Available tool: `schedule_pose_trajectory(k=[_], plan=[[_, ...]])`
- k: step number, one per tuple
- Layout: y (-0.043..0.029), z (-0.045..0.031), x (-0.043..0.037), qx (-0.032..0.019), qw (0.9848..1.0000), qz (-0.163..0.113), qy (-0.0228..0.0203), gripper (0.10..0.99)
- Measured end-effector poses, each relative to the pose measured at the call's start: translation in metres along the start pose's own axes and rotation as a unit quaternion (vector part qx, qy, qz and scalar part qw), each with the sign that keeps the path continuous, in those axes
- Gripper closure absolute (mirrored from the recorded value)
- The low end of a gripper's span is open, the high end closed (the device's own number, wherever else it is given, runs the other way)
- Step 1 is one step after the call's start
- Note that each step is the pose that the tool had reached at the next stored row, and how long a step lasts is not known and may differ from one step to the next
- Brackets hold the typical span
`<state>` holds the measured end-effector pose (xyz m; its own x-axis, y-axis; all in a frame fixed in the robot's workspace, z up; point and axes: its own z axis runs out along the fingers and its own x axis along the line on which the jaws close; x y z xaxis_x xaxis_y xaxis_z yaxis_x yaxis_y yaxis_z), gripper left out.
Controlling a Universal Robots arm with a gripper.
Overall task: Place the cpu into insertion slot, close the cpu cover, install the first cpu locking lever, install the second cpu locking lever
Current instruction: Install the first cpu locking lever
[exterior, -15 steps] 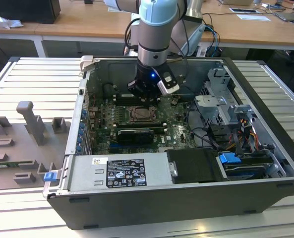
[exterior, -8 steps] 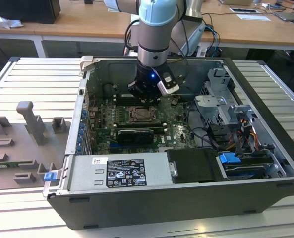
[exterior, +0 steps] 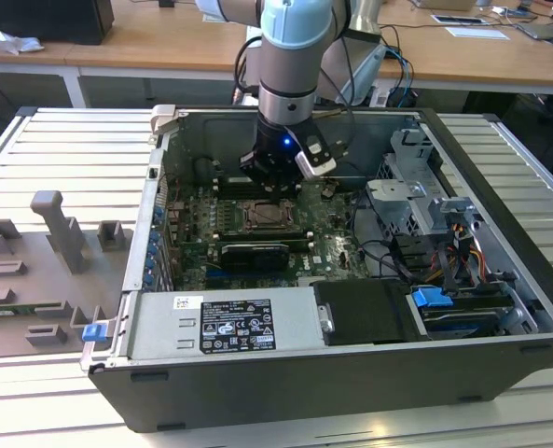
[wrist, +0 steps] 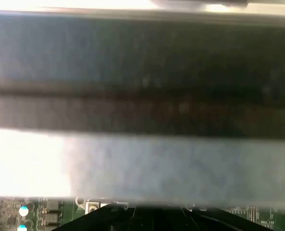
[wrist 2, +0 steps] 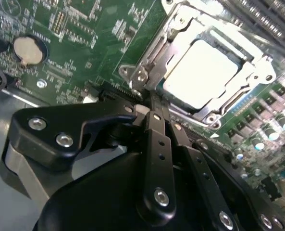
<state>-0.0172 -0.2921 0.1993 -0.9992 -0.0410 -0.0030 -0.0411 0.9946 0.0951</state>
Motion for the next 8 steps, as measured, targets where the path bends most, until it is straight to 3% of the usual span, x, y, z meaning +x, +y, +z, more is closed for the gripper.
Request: schedule_pose_trajectory(k=[4, 8], plan=[[0.002, -0.0013, -0.0008, -0.0047, 1.0, 0.0, -0.0013, 0.98], [0.0032, -0.0149, -0.0008, -0.0039, 1.0, 0.0, -0.0009, 0.98]])
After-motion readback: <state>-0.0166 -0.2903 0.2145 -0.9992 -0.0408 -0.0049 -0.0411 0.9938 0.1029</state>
